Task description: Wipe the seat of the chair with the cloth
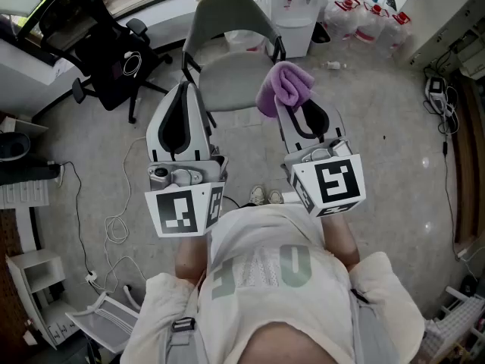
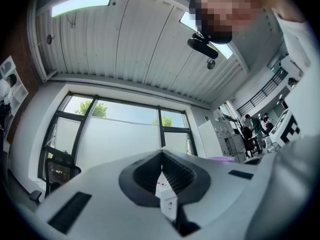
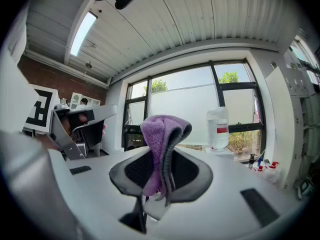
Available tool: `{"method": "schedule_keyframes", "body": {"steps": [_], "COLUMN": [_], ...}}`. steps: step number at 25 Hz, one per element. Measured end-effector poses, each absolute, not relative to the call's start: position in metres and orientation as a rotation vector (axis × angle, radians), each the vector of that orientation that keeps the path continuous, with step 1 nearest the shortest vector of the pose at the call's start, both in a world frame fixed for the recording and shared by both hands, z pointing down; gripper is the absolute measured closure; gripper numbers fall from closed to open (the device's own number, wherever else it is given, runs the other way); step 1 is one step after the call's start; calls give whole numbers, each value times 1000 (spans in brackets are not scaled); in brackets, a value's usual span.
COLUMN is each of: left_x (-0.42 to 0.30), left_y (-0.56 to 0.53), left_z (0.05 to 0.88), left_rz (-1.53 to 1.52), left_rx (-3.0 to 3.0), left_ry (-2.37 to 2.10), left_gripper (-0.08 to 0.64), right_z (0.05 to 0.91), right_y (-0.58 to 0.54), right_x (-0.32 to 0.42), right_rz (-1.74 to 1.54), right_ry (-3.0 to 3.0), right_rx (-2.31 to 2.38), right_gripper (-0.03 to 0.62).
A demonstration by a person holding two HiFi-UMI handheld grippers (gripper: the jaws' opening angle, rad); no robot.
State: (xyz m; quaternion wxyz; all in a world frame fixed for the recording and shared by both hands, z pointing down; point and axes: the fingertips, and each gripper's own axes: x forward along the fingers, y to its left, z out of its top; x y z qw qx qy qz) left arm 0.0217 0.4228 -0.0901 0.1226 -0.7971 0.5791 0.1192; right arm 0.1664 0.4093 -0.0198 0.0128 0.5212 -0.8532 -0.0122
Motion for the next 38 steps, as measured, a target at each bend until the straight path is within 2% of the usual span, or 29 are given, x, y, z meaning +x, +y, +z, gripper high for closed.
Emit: {"method": "schedule_keyframes", "body": {"steps": [14,38], "left_x": [13,-80], "left_y": [420,379], "left_z": [-91,-48], "left_rz": [282,277], "left_rx": [-2298,-2338], "left_ry": [1667,1760], "left_gripper": [547,546], "right_z": [-19,26], "right_y": [408,371], "right_x": [153,112], "right_rz": [-31,169], "right_ry": [-2637,-2531], "right_rx": [1625,1680], "right_gripper": [503,503]}}
